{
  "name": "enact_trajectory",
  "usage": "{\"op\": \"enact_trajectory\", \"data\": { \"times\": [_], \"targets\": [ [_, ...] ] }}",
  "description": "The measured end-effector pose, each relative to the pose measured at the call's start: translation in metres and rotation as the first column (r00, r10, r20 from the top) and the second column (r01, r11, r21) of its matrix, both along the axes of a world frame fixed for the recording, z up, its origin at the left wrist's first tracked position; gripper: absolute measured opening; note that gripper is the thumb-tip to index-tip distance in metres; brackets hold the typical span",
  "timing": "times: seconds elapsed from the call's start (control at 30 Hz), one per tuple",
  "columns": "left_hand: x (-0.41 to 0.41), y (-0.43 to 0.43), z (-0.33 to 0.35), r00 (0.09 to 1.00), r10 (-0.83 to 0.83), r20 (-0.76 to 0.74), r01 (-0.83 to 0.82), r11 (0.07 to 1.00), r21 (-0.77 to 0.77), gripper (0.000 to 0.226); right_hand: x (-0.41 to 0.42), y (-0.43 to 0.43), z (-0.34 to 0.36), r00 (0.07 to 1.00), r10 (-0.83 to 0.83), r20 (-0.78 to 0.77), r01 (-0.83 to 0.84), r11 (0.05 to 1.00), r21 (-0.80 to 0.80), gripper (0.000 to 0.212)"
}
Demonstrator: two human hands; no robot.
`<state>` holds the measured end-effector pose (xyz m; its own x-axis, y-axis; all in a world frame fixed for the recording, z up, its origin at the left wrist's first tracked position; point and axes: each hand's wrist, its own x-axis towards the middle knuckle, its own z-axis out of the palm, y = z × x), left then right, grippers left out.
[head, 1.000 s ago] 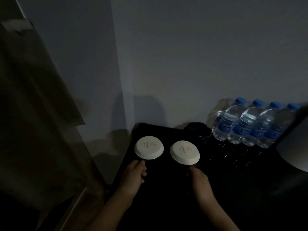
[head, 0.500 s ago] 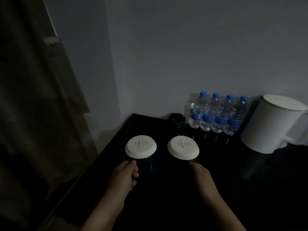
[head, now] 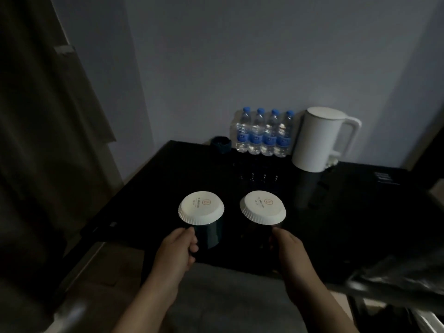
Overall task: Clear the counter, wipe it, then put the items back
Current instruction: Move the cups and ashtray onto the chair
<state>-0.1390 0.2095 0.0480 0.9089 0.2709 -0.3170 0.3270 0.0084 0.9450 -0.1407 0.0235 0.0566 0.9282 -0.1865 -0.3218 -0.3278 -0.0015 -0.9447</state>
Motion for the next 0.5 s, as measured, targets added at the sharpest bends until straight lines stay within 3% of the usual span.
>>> {"op": "enact_trajectory", "data": {
  "times": [0.27,0.5],
  "targets": [
    [-0.091,-0.082,-0.005,0.985,-0.175,0.002,0.175,0.983,0.048,0.032,-0.121,-0.079,-0.022,0.985,-0.169,-0.044,0.169,0.986,0.001,0.026],
    [-0.127,-0.22,-0.007,0.922,-0.388,-0.003,0.387,0.919,0.081,0.031,-0.193,-0.205,-0.025,0.927,-0.374,-0.036,0.375,0.926,0.049,0.028]
  ]
}}
